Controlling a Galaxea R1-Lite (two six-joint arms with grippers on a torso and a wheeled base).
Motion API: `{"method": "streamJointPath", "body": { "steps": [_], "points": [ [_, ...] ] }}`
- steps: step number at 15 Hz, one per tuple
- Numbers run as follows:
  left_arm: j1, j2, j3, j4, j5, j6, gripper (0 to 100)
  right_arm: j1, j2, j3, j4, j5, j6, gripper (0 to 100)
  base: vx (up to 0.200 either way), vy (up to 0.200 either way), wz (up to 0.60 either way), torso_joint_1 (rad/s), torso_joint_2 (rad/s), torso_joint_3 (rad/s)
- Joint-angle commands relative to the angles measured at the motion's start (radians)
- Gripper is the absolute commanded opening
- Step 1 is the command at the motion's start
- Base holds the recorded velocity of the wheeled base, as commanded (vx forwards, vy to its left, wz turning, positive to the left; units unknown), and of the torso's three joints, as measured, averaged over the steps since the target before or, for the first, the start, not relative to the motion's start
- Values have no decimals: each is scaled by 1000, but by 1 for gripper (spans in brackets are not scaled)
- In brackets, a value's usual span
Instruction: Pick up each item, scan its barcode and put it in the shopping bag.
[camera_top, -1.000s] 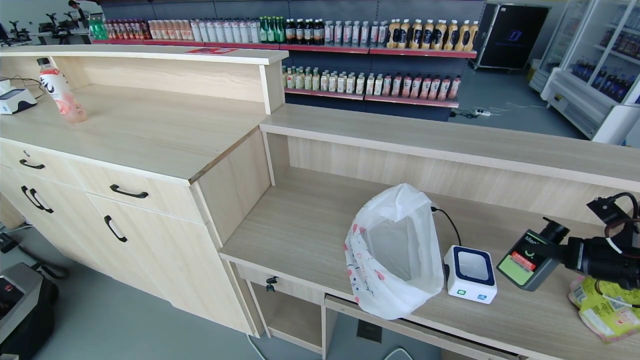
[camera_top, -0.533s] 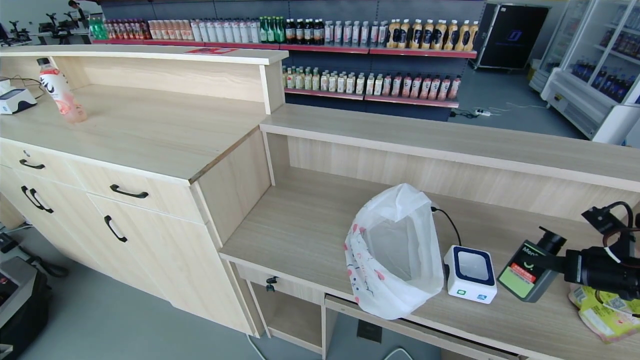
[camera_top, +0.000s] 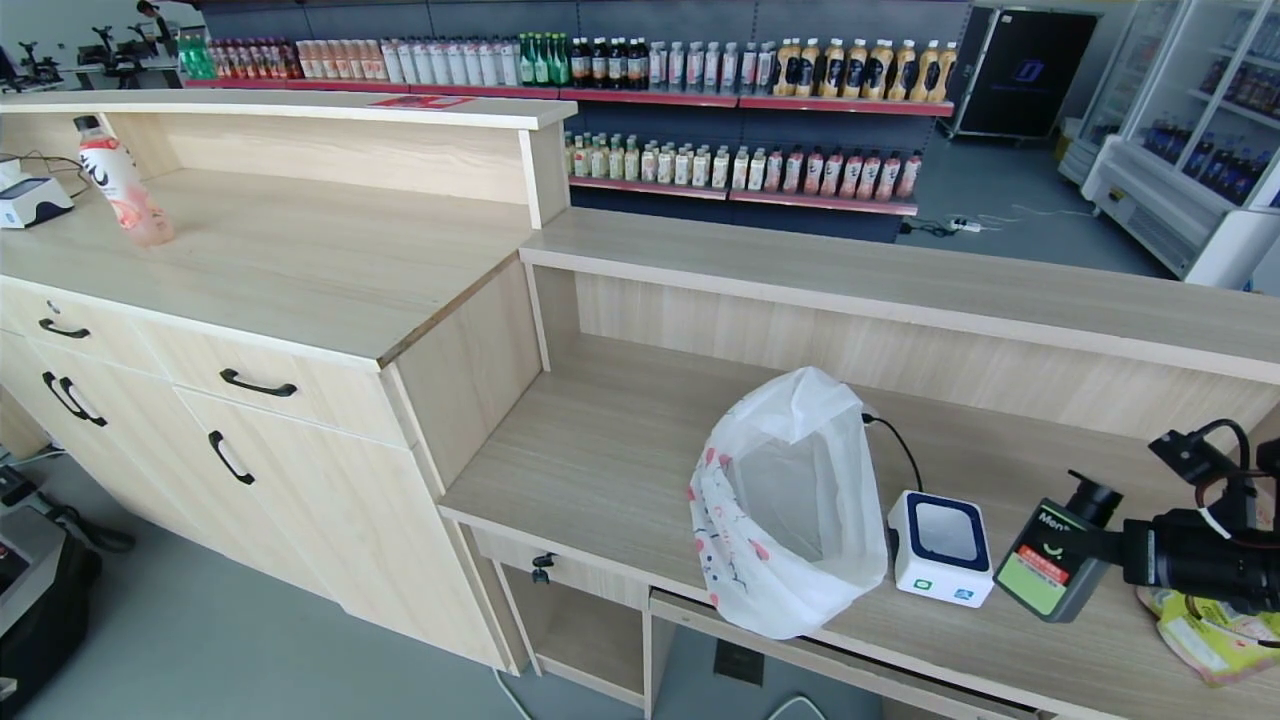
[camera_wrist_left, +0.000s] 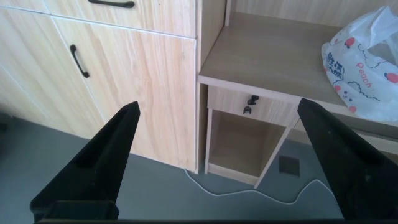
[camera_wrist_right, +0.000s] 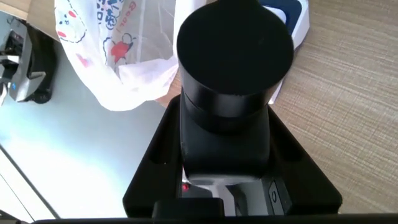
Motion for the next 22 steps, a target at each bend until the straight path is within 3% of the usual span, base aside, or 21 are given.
{"method": "streamJointPath", "body": {
  "steps": [1, 22],
  "points": [
    [-1, 1, 0, 0, 0, 0, 100, -1, 14, 1, 0, 2, 0, 0, 0, 0, 0, 0, 0, 0],
    [-1, 1, 0, 0, 0, 0, 100, 6, 107, -62, -7, 42, -130, 0, 0, 0, 0, 0, 0, 0]
  ]
}}
